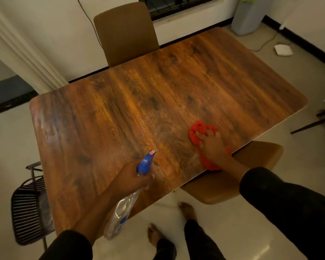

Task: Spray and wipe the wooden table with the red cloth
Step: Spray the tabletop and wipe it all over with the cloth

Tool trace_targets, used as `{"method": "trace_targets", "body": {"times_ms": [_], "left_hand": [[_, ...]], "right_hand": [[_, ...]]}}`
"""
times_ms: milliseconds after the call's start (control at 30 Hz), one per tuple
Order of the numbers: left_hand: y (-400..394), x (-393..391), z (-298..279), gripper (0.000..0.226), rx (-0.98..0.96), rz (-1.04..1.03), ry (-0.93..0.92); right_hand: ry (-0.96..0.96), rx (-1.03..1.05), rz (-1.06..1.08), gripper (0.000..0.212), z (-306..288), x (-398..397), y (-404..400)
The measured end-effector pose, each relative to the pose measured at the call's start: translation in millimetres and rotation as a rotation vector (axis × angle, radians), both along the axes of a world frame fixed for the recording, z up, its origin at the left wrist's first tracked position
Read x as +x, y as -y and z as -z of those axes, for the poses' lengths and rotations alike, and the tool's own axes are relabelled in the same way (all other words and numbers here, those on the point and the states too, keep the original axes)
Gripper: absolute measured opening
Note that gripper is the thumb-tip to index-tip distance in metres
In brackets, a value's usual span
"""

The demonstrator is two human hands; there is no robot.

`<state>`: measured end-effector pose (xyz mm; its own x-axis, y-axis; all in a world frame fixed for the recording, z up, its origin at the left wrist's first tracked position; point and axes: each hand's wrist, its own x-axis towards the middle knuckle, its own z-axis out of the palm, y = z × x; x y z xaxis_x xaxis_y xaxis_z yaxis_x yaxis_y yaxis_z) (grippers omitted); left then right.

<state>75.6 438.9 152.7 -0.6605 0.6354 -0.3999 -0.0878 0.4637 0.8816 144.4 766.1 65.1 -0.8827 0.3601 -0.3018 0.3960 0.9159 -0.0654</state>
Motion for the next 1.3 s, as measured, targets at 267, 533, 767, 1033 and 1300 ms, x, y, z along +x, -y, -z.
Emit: {"method": "trace_targets", "body": {"times_ms": [267, 533, 767, 1033, 1300], "left_hand": [[-7, -6, -3, 0.022, 0.035, 0.008, -0.017], [2, -16, 1, 0.023, 0.009, 0.051, -0.076], [28, -14, 1, 0.009, 0.010, -0.045, -0.036], [37, -21, -10, 0.010, 0.027, -0.035, -0.080], [59, -34, -4, 0.015, 0.012, -0.057, -0.121]], "right_hand": [[-0.131, -0.280, -0.456, 0.059, 13, 28, 191], [-0.037, -0.232, -0.285, 0.057, 10, 35, 83], [0.036, -0.112, 0.215, 0.053, 0, 15, 63], [0.105, -0.154, -0.254, 0.082, 9, 33, 244], [-0.113, -0.126, -0.208, 0.068, 18, -45, 125]]}}
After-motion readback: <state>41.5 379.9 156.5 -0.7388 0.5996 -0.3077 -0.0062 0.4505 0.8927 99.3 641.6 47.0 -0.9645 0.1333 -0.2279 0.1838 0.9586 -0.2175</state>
